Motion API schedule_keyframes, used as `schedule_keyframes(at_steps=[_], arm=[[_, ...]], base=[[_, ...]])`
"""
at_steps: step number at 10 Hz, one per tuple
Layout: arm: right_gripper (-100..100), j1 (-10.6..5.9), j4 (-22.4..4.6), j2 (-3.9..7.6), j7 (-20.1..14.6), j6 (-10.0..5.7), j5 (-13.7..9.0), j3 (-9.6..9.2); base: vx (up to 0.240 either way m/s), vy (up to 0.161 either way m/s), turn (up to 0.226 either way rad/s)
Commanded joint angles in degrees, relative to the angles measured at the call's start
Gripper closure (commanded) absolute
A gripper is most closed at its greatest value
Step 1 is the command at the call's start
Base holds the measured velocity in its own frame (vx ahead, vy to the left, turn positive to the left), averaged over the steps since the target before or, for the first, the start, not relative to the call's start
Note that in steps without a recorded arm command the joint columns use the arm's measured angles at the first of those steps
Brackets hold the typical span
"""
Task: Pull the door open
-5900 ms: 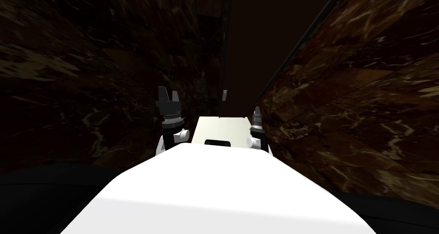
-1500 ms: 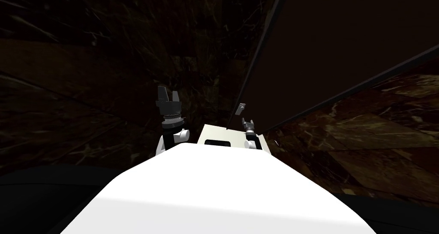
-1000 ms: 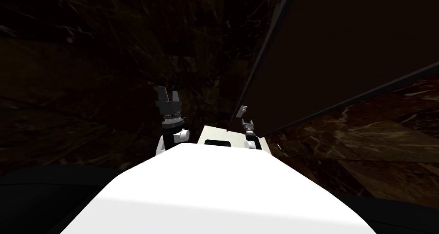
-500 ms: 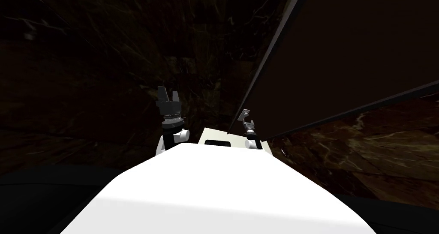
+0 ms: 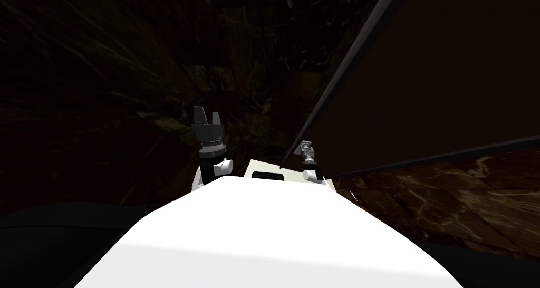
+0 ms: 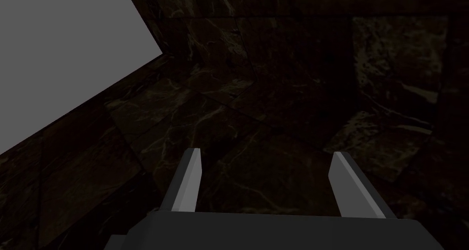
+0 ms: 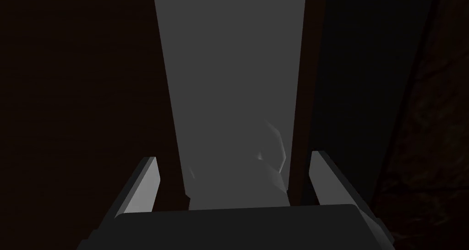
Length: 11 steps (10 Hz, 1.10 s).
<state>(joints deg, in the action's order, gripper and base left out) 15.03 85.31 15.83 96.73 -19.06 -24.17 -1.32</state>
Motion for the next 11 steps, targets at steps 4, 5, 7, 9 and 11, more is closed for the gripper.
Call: schedule_keyframes(at_steps=[4,5,7,9,11], arm=[[100,0.09,0.1,-0.05,0.1,-0.01,0.0,-0.05],[100,0.09,0.1,-0.05,0.1,-0.01,0.0,-0.05],[100,-0.50,-0.9,-0.22,-1.3,1.51,-1.9,-0.11],[100,-1.47,-1.9,-0.47,-3.2,3.31,-4.6,-0.03],[100,-2.85,-3.3,-0.81,-6.0,5.85,-8.2,0.08]], base=[[-0.020,0.002,0.000],[-0.006,-0.001,0.001],[-0.013,0.005,-0.028],[-0.067,0.025,-0.069],[-0.084,0.035,-0.102]])
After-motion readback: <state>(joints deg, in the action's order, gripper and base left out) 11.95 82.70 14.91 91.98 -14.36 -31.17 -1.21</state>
